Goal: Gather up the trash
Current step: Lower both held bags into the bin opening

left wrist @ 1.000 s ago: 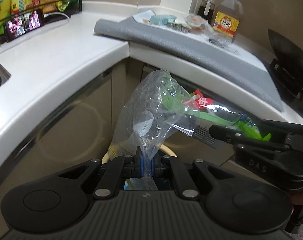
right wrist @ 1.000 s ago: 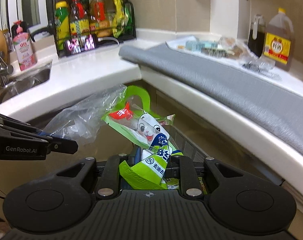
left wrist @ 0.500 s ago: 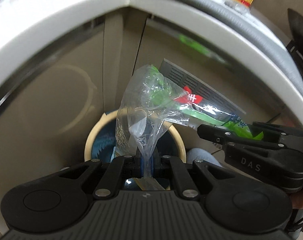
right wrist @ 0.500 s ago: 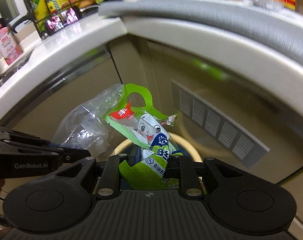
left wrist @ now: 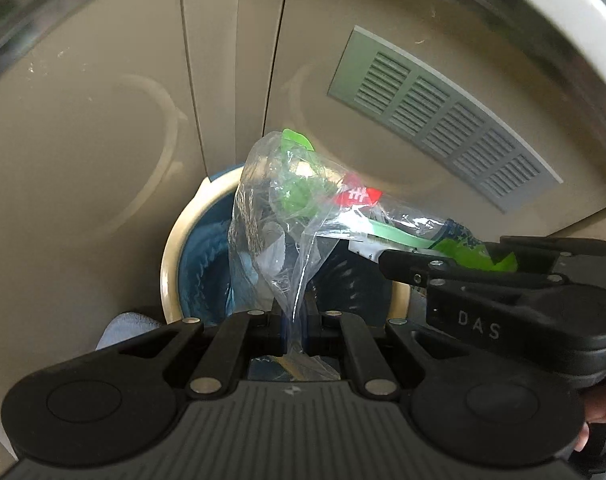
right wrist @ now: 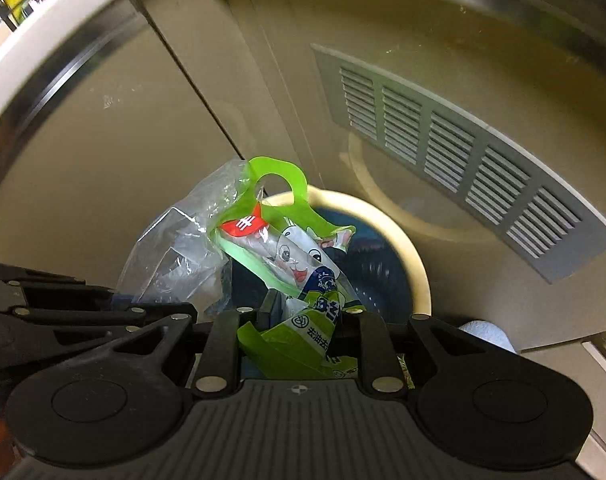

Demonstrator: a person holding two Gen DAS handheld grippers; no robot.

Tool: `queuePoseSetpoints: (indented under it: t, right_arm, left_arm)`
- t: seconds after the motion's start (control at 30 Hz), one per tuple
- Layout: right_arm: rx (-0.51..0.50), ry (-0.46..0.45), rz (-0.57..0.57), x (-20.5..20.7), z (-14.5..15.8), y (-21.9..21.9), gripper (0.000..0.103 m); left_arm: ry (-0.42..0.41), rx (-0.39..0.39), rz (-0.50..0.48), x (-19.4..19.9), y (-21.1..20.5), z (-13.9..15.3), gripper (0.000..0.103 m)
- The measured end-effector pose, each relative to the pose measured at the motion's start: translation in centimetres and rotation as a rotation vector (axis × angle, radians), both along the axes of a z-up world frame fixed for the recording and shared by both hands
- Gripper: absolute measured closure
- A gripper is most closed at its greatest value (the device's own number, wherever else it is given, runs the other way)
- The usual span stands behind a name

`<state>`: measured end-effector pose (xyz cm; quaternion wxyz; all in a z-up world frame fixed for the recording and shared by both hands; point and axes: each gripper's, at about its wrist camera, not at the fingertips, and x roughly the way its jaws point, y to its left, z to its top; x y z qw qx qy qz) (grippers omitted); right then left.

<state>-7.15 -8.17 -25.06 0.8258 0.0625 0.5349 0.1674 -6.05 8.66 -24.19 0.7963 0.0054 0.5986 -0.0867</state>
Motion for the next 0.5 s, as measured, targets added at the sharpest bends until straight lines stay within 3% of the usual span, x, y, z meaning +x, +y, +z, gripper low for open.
queuePoseSetpoints:
  t: [0.5]
  right_arm:
    - [-0.087,0.117,0.027,3.1,-4.7,3.5,0.08]
  left_arm:
    - [0.108,0.059,0.007,2.6,0.0,-5.4,0.096]
